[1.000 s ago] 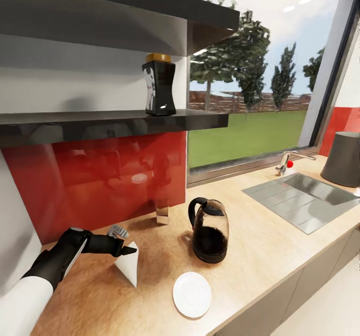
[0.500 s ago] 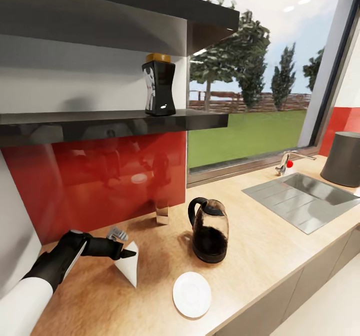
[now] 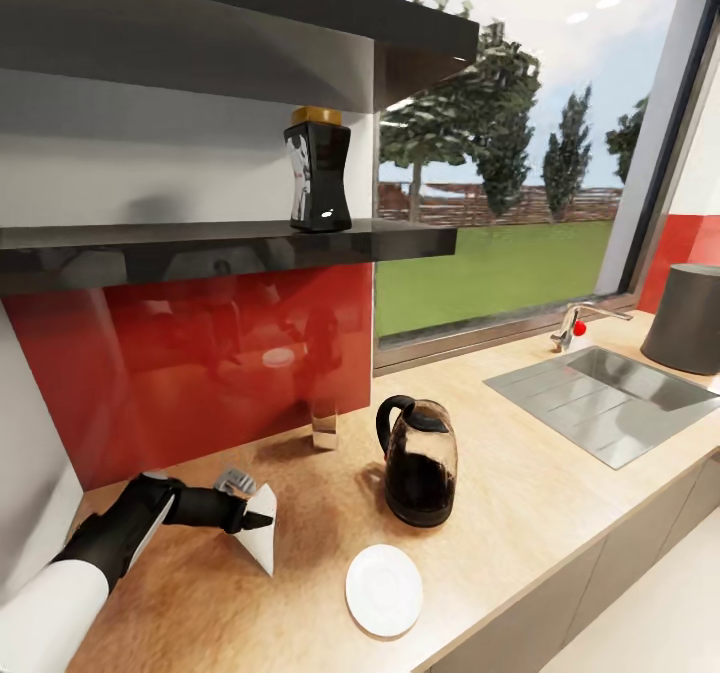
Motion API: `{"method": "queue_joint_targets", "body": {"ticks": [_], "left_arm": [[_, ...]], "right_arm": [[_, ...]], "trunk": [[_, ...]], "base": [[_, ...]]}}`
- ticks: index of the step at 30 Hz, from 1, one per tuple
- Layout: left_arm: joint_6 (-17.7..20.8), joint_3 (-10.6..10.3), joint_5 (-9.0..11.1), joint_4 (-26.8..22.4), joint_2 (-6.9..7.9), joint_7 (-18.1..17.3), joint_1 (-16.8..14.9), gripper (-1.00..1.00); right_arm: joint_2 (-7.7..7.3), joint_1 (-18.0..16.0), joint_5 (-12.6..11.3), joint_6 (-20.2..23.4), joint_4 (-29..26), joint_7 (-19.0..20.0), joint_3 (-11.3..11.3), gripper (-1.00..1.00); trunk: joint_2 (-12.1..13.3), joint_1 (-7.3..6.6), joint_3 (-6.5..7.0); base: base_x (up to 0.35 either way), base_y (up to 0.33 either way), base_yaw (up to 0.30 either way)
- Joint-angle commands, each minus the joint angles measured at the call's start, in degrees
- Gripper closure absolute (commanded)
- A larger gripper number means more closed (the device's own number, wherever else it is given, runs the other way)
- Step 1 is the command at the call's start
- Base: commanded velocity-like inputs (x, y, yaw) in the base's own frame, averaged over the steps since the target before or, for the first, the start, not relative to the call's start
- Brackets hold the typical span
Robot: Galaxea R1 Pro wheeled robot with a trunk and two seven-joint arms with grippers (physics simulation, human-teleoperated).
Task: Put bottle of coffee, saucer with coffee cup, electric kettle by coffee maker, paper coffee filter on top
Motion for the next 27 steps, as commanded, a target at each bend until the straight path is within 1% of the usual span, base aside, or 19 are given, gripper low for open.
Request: {"method": "queue_joint_targets", "body": {"ticks": [1, 5, 8, 16, 20, 27], "left_arm": [[0.4, -0.5, -0.2, 0.1, -0.23, -0.2, 0.0, -1.0], [0.4, -1.5, -0.2, 0.4, -1.58, -0.1, 0.0, -1.0], [0.2, -1.7, -0.2, 1.2, -1.8, -0.1, 0.1, -1.0], [-0.2, -1.7, -0.2, 1.5, -1.81, -0.1, 0.1, -1.0], [-0.2, -1.7, -0.2, 1.5, -1.78, -0.1, 1.0, -1.0], [-0.2, -1.7, -0.2, 1.4, -1.76, 0.0, 1.5, -1.0]], "right_arm": [[0.01, 0.0, 0.0, -0.2, 0.1, 0.0, -0.1, -1.0], [0.01, 0.0, 0.0, -0.2, 0.1, 0.0, -0.1, -1.0], [0.01, 0.0, 0.0, -0.2, 0.1, 0.0, -0.1, -1.0], [0.01, 0.0, 0.1, -0.2, 0.1, 0.0, 0.0, -1.0], [0.01, 0.0, 0.1, -0.2, 0.1, 0.0, 0.0, -1.0], [-0.06, 0.0, 0.1, -0.3, 0.1, 0.0, 0.0, -1.0]], "trunk": [[0.0, 0.02, -0.03], [0.0, 0.02, -0.03], [0.0, 0.02, -0.03], [0.0, 0.02, -0.03], [0.0, 0.02, -0.03], [0.0, 0.02, -0.03]], "base": [[0.0, 0.0, 0.0], [0.0, 0.0, 0.0], [0.0, 0.0, 0.0], [0.0, 0.0, 0.0], [0.0, 0.0, 0.0], [0.0, 0.0, 0.0]]}}
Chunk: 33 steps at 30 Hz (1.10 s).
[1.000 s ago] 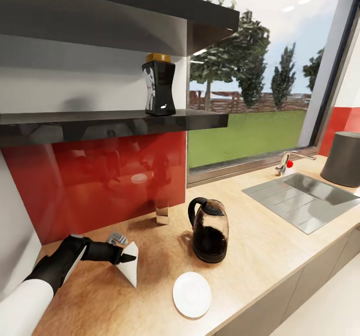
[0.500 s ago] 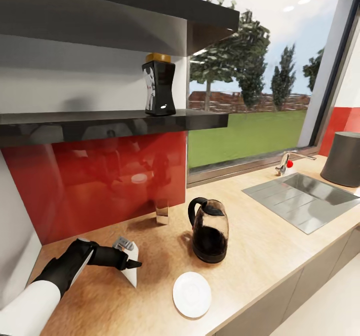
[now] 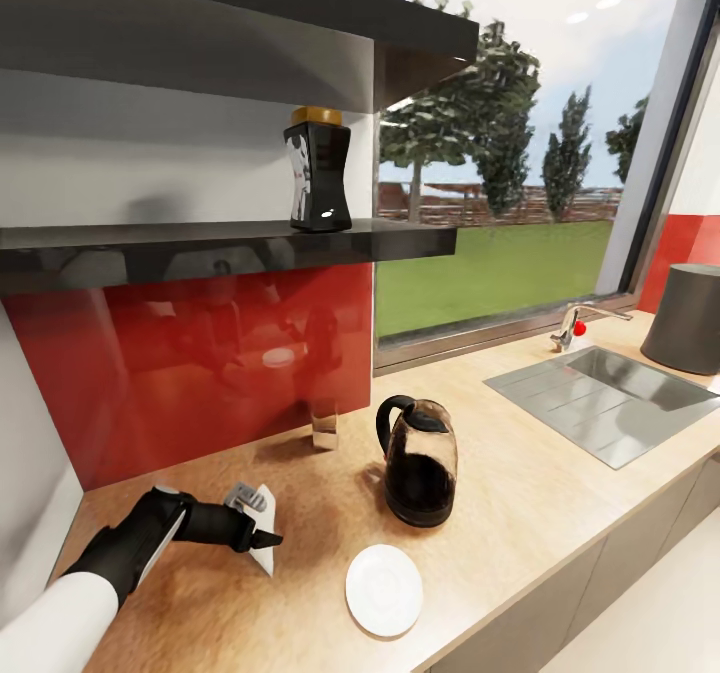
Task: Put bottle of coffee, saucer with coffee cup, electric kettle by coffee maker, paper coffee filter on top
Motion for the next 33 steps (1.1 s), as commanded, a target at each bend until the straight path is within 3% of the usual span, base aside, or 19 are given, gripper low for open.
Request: {"method": "queue_joint_targets", "body": {"ticks": [1, 2, 3, 9, 33], "left_arm": [[0.4, -0.1, -0.1, -0.1, 0.03, -0.2, 0.0, -1.0], [0.4, -0.1, -0.1, -0.1, 0.03, -0.2, 0.1, -1.0], [0.0, -0.1, -0.1, -0.1, 0.03, -0.2, 0.2, 1.0], [-2.8, -0.1, -0.1, -0.1, 0.03, -0.2, 0.9, 1.0], [-2.8, -0.1, -0.1, -0.2, 0.03, -0.3, 0.9, 1.0]], "right_arm": [[0.01, 0.0, 0.0, -0.2, 0.1, 0.0, -0.1, -1.0], [0.0, 0.0, 0.0, -0.2, 0.1, 0.0, -0.1, -1.0], [0.0, 0.0, 0.0, -0.2, 0.1, -0.1, -0.1, -1.0], [0.0, 0.0, 0.0, -0.2, 0.1, -0.1, -0.1, -1.0], [0.0, 0.0, 0.0, -0.1, 0.1, -0.1, -0.1, -1.0]], "trunk": [[0.0, 0.02, -0.03], [0.0, 0.02, -0.03], [0.0, 0.02, -0.03], [0.0, 0.02, -0.03], [0.0, 0.02, -0.03]], "base": [[0.0, 0.0, 0.0], [0.0, 0.0, 0.0], [0.0, 0.0, 0.0], [0.0, 0.0, 0.0], [0.0, 0.0, 0.0]]}}
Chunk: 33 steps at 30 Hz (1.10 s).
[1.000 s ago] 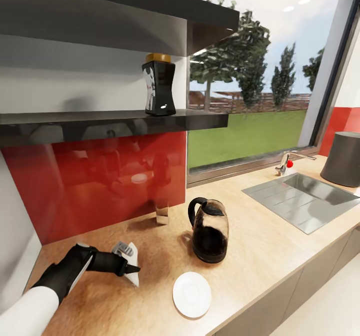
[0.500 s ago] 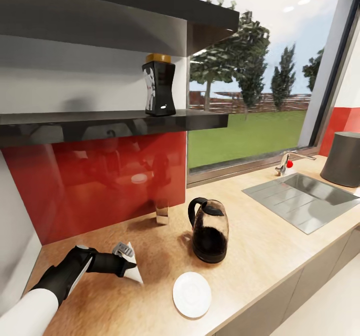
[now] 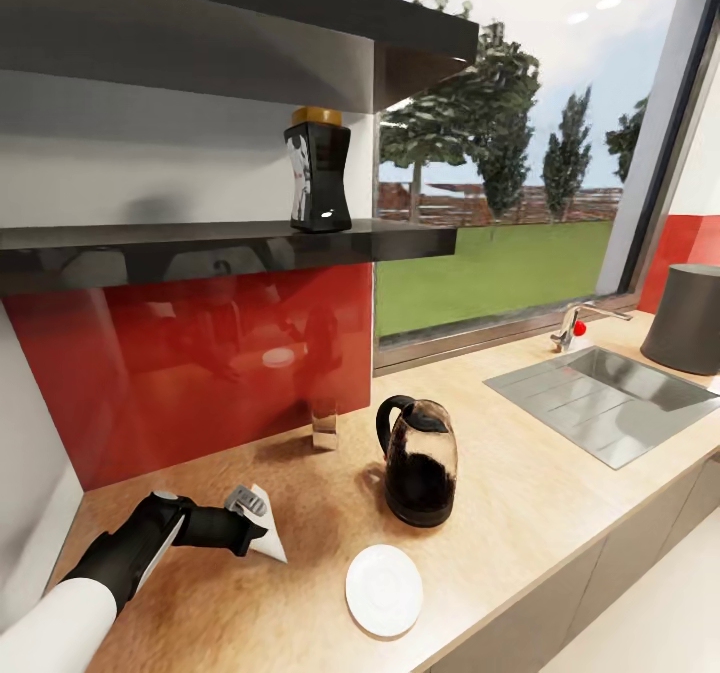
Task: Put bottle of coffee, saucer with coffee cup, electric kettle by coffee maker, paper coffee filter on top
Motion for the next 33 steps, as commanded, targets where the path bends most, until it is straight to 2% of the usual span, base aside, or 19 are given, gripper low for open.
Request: {"method": "queue_joint_targets", "body": {"ticks": [1, 12, 17, 19, 25, 28, 33], "left_arm": [[0.3, -0.1, -0.4, -0.1, 0.03, -0.1, 0.0, 1.0], [0.9, -0.2, -0.2, -1.1, -0.17, -0.1, -0.3, 1.0], [1.1, -0.2, -0.2, -1.4, -1.69, -0.1, -1.0, 1.0], [2.5, -0.2, -0.2, -2.0, -2.72, -0.1, -2.3, 1.0], [7.4, -0.3, -0.3, -7.0, -3.05, 0.0, -3.2, 1.0], [8.2, -0.3, -0.4, -8.9, -3.03, 0.0, -3.2, 1.0], [8.4, -0.3, -0.5, -9.4, -2.85, 0.1, -3.2, 1.0]], "right_arm": [[0.01, 0.0, 0.0, -0.2, 0.1, 0.0, -0.1, -1.0], [0.01, 0.0, 0.0, -0.2, 0.1, 0.0, -0.1, -1.0], [0.01, 0.0, 0.1, -0.2, 0.1, 0.0, -0.1, -1.0], [0.01, 0.0, 0.1, -0.3, 0.1, 0.0, -0.1, -1.0], [0.01, 0.0, 0.1, -0.3, 0.1, 0.0, -0.1, -1.0], [0.01, 0.0, 0.1, -0.3, 0.1, 0.0, -0.1, -1.0], [0.01, 0.0, 0.1, -0.2, 0.1, 0.0, -0.1, -1.0]], "trunk": [[0.0, 0.03, -0.03], [0.0, 0.03, -0.03], [0.0, 0.03, -0.03], [0.0, 0.03, -0.03], [0.0, 0.03, -0.03], [0.0, 0.03, -0.03], [0.0, 0.03, -0.03]], "base": [[0.0, 0.0, 0.0], [0.0, 0.0, 0.0], [0.0, 0.0, 0.0], [0.0, 0.0, 0.0], [0.0, 0.0, 0.0], [0.0, 0.0, 0.0], [0.0, 0.0, 0.0]]}}
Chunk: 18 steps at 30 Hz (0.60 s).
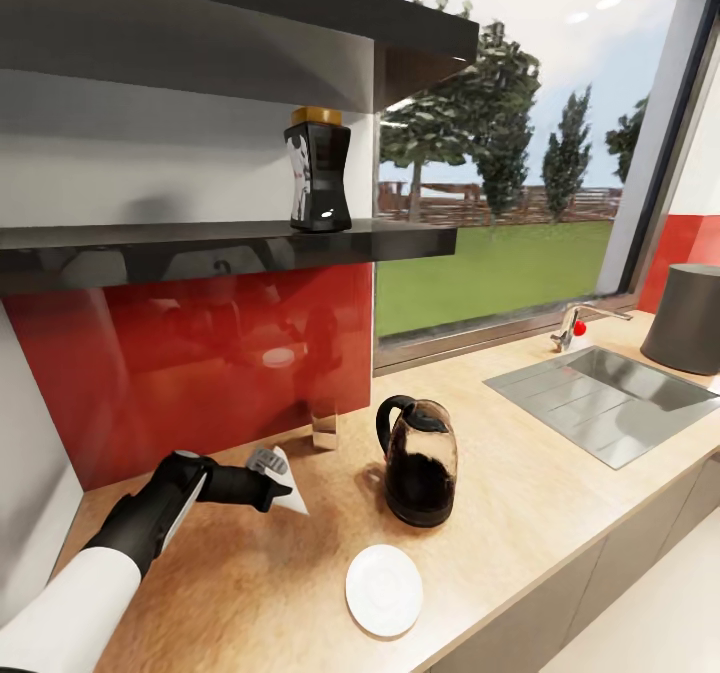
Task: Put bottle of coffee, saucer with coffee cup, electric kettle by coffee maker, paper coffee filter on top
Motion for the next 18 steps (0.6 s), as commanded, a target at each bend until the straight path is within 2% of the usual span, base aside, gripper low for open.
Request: {"method": "queue_joint_targets", "body": {"ticks": [1, 11, 18], "left_arm": [[0.0, -0.1, -0.6, -0.1, 0.08, 0.2, 0.0, 1.0], [0.0, 0.0, -0.6, -0.2, 0.16, 0.2, 0.0, 1.0], [-0.1, 0.0, -0.6, -0.2, -0.06, 0.4, 0.2, 1.0]], "right_arm": [[0.01, 0.0, 0.0, -0.2, 0.1, 0.0, -0.1, -1.0], [0.08, 0.0, 0.0, -0.2, 0.0, 0.0, -0.1, -1.0], [0.1, 0.0, 0.0, -0.2, 0.0, 0.0, -0.1, -1.0]], "trunk": [[0.0, 0.02, -0.03], [0.0, 0.02, -0.03], [0.0, 0.02, -0.03]], "base": [[0.0, 0.0, 0.0], [0.0, -0.01, 0.0], [-0.091, -0.235, 0.0]]}}
